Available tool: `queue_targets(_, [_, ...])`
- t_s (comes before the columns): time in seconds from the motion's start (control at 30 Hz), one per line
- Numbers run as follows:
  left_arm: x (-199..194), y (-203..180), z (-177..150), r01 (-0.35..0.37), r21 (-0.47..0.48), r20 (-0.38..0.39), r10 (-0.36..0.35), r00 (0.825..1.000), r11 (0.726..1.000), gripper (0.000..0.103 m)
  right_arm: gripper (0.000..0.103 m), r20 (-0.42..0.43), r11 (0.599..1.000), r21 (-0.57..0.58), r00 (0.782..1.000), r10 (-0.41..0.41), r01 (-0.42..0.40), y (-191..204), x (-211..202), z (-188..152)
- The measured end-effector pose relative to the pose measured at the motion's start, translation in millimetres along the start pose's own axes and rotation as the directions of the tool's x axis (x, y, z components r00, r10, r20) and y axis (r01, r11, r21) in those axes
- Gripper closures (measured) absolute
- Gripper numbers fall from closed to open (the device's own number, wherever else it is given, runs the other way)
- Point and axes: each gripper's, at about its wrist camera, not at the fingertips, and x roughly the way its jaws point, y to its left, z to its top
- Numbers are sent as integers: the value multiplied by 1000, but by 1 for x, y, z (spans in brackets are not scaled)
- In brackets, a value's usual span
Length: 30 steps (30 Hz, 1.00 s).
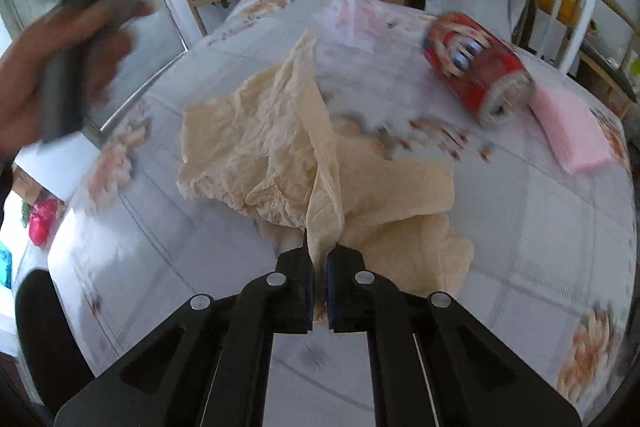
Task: Collect trash
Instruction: 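Close the right tool on the tan paper while the left tool grasps the clear plastic bag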
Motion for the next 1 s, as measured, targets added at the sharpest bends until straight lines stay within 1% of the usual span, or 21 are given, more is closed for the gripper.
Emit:
queue_targets(0.1, [38, -9, 13, -32, 25, -39, 33, 999, 999, 11, 98, 1, 1000, 22, 1000, -3, 3, -13, -7, -15])
queue_targets(0.2, [75, -17, 20, -84, 54, -87, 88, 992, 995, 11, 98, 3, 998, 55, 1000, 10, -10, -27, -10, -26])
queue_targets(0.33, [102, -22, 21, -99, 46, -114, 104, 988, 994, 11, 98, 12, 998, 62, 1000, 22, -22, -32, -8, -25])
queue_targets(0.43, [117, -30, 18, -127, 85, -130, 138, 982, 988, 11, 98, 20, 997, 62, 999, 37, -38, -30, -10, -26])
queue_targets(0.47, [119, -34, 15, -142, 104, -131, 155, 979, 984, 22, 98, 21, 997, 61, 999, 38, -39, -29, -10, -26])
queue_targets(0.5, [122, -36, 14, -137, 115, -141, 153, 978, 984, 41, 98, 22, 997, 62, 999, 41, -42, -30, -10, -26])
queue_targets(0.53, [126, -36, 11, -139, 126, -156, 158, 975, 982, 49, 98, 22, 997, 64, 999, 44, -46, -30, -10, -26])
queue_targets(0.57, [130, -38, 7, -140, 141, -173, 163, 971, 980, 75, 98, 23, 997, 67, 999, 47, -48, -31, -10, -25])
queue_targets(0.63, [130, -40, 2, -149, 167, -167, 177, 970, 975, 78, 98, 26, 996, 71, 999, 47, -49, -33, -11, -26])
queue_targets(0.7, [127, -40, -1, -141, 162, -160, 167, 973, 977, 84, 98, 28, 996, 74, 998, 50, -52, -34, -12, -27])
queue_targets(0.8, [120, -40, -3, -143, 171, -151, 169, 974, 975, 87, 98, 29, 995, 82, 998, 54, -56, -36, -11, -28])
queue_targets(0.9, [105, -39, -5, -139, 170, -143, 164, 976, 975, 89, 98, 38, 996, 74, 998, 51, -54, -33, -13, -26])
queue_targets(1.0, [77, -36, -6, -140, 170, -120, 161, 980, 975, 90, 98, 49, 997, 61, 997, 53, -56, -29, -15, -25])
